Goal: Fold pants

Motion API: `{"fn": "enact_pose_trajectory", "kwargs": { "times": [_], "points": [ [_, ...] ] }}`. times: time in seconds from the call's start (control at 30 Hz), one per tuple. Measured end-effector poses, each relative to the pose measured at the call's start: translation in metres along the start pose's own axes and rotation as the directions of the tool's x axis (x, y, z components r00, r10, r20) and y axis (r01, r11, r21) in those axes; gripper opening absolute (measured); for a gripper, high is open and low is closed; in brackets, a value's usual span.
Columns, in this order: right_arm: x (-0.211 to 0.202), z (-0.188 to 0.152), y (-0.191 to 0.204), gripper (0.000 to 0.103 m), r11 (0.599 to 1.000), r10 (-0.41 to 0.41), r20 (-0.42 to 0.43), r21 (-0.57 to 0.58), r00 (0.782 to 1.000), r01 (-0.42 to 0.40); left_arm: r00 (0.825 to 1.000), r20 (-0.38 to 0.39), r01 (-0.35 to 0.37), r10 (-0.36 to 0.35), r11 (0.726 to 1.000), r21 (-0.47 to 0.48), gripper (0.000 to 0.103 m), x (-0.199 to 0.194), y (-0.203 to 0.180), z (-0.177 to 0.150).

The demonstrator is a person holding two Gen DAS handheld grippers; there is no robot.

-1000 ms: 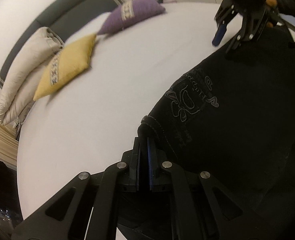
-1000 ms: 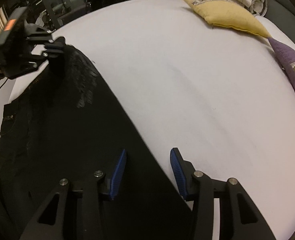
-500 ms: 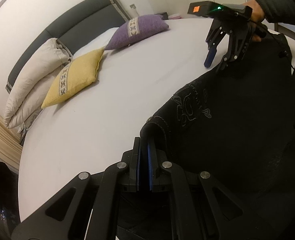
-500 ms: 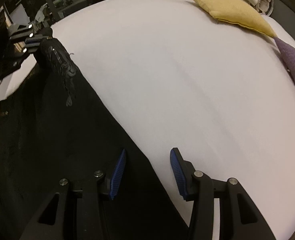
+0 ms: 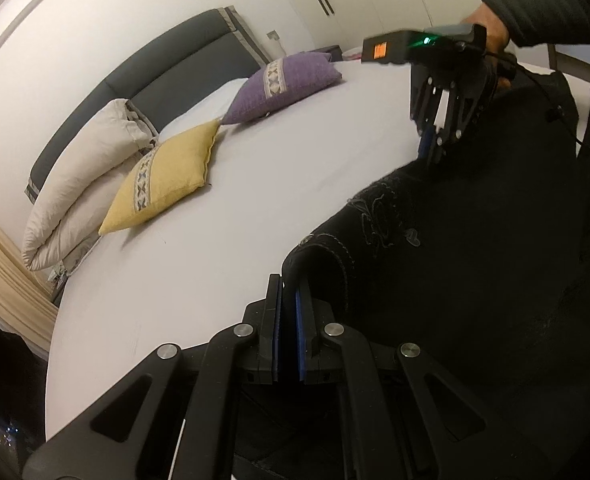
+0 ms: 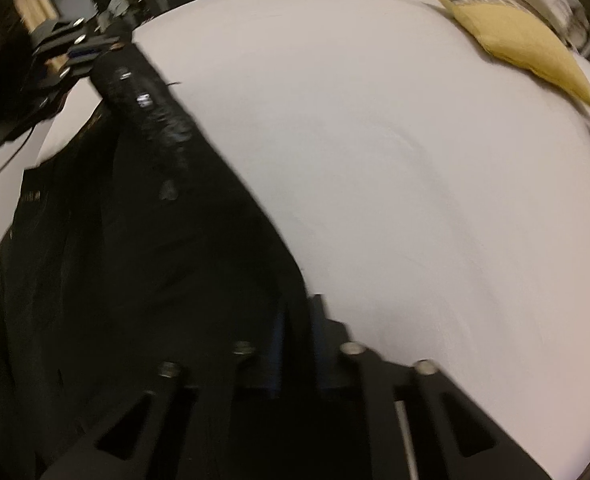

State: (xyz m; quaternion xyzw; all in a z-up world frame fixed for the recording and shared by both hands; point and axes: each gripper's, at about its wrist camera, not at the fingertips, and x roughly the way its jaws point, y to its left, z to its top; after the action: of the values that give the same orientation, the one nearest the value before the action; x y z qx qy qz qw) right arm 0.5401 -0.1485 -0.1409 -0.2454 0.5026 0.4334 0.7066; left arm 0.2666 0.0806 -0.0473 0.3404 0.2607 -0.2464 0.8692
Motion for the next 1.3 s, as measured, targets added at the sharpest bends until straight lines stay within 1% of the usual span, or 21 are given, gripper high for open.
{"fn": "enact_pose_trajectory", "kwargs": {
  "times": [0.07, 0.2, 0.23, 0.3, 0.37, 0.4, 0.43, 0.47, 0.53, 0.57, 0.6, 0.63, 0.7, 0.73, 0.8, 0.83, 0.93, 1.03, 1.07, 1.2, 1.3],
  "points": [
    [-0.002, 0.0, 0.002, 0.007, 0.999, -0.027, 0.009, -0.022, 1.0, 0.027, 1.0, -0.013, 0.001, -0.001, 1.0, -0.005, 0.004, 0.002, 0.001, -0.003],
    [-0.017, 0.001, -0.003, 0.007, 0.998, -0.057, 0.056, 0.004, 0.997, 0.057, 0.999, -0.042, 0.009, -0.01, 1.0, -0.028, 0.004, 0.007, 0.002, -0.006],
    [-0.024, -0.001, -0.006, 0.007, 0.997, -0.075, 0.063, 0.009, 0.995, 0.075, 0.999, -0.05, 0.009, -0.011, 0.999, -0.034, 0.004, 0.008, 0.003, -0.006],
    [-0.026, 0.001, -0.001, 0.004, 0.99, -0.143, 0.071, 0.015, 0.987, 0.142, 0.998, -0.06, 0.008, -0.011, 0.999, -0.042, 0.004, 0.011, 0.002, -0.006],
    [-0.032, -0.002, 0.02, 0.003, 0.961, -0.276, 0.078, 0.009, 0.958, 0.277, 0.998, -0.064, 0.002, -0.005, 0.999, -0.05, 0.004, 0.011, 0.003, -0.004],
    [-0.03, -0.002, 0.03, 0.003, 0.939, -0.342, 0.075, -0.01, 0.937, 0.343, 0.998, -0.061, 0.003, -0.006, 0.998, -0.055, 0.004, 0.009, 0.003, -0.004],
    [-0.028, -0.004, 0.044, 0.003, 0.901, -0.429, 0.07, -0.037, 0.901, 0.432, 0.998, -0.059, 0.003, -0.006, 0.998, -0.058, 0.004, 0.007, 0.003, -0.004],
    [-0.027, -0.008, 0.061, 0.003, 0.854, -0.516, 0.078, -0.034, 0.853, 0.52, 0.998, -0.058, 0.001, -0.005, 0.998, -0.061, 0.004, 0.004, 0.002, -0.003],
    [-0.019, -0.018, 0.078, 0.003, 0.837, -0.547, 0.082, 0.015, 0.833, 0.547, 0.999, -0.051, 0.013, -0.016, 0.998, -0.068, 0.004, -0.004, -0.001, -0.005],
    [-0.017, -0.027, 0.079, 0.003, 0.833, -0.554, 0.08, 0.07, 0.829, 0.549, 0.998, -0.05, 0.022, -0.025, 0.998, -0.063, 0.004, -0.009, -0.004, -0.007],
    [-0.016, -0.036, 0.078, 0.003, 0.831, -0.552, 0.078, 0.14, 0.83, 0.539, 0.998, -0.048, 0.032, -0.034, 0.998, -0.047, 0.004, -0.015, -0.011, -0.008],
    [-0.01, -0.029, 0.083, 0.003, 0.826, -0.555, 0.082, 0.172, 0.828, 0.537, 0.998, -0.047, 0.032, -0.033, 0.999, -0.024, 0.004, -0.022, -0.02, -0.01],
    [-0.028, -0.053, 0.106, 0.003, 0.798, -0.587, 0.118, 0.254, 0.801, 0.547, 0.999, -0.039, 0.032, -0.032, 0.999, 0.007, 0.004, -0.042, -0.037, -0.013],
    [-0.032, -0.048, 0.117, 0.003, 0.793, -0.591, 0.126, 0.27, 0.797, 0.546, 0.999, -0.032, 0.04, -0.04, 0.999, -0.001, 0.004, -0.051, -0.041, -0.016],
    [-0.044, -0.063, 0.163, 0.002, 0.786, -0.599, 0.142, 0.289, 0.788, 0.546, 0.998, -0.021, 0.057, -0.057, 0.998, -0.013, 0.004, -0.073, -0.051, -0.023],
    [-0.038, -0.056, 0.171, 0.002, 0.784, -0.604, 0.143, 0.286, 0.784, 0.551, 0.998, -0.02, 0.063, -0.063, 0.998, -0.011, 0.004, -0.082, -0.058, -0.026],
    [-0.042, -0.078, 0.213, 0.002, 0.77, -0.626, 0.136, 0.269, 0.768, 0.579, 0.997, -0.019, 0.069, -0.069, 0.997, 0.026, 0.004, -0.112, -0.087, -0.037],
    [-0.042, -0.102, 0.248, 0.003, 0.769, -0.62, 0.121, 0.288, 0.775, 0.571, 0.995, -0.011, 0.1, -0.099, 0.994, 0.038, 0.004, -0.139, -0.111, -0.048],
    [-0.04, -0.112, 0.259, 0.003, 0.774, -0.609, 0.111, 0.3, 0.785, 0.558, 0.994, -0.014, 0.113, -0.113, 0.993, 0.037, 0.004, -0.147, -0.119, -0.052],
    [-0.026, -0.137, 0.292, 0.003, 0.78, -0.588, 0.077, 0.317, 0.806, 0.539, 0.985, -0.06, 0.167, -0.163, 0.983, 0.071, 0.004, -0.169, -0.157, -0.072],
    [-0.02, -0.151, 0.311, 0.003, 0.785, -0.575, 0.064, 0.326, 0.816, 0.527, 0.981, -0.079, 0.188, -0.179, 0.975, 0.119, 0.004, -0.187, -0.184, -0.087]
  ]
}}
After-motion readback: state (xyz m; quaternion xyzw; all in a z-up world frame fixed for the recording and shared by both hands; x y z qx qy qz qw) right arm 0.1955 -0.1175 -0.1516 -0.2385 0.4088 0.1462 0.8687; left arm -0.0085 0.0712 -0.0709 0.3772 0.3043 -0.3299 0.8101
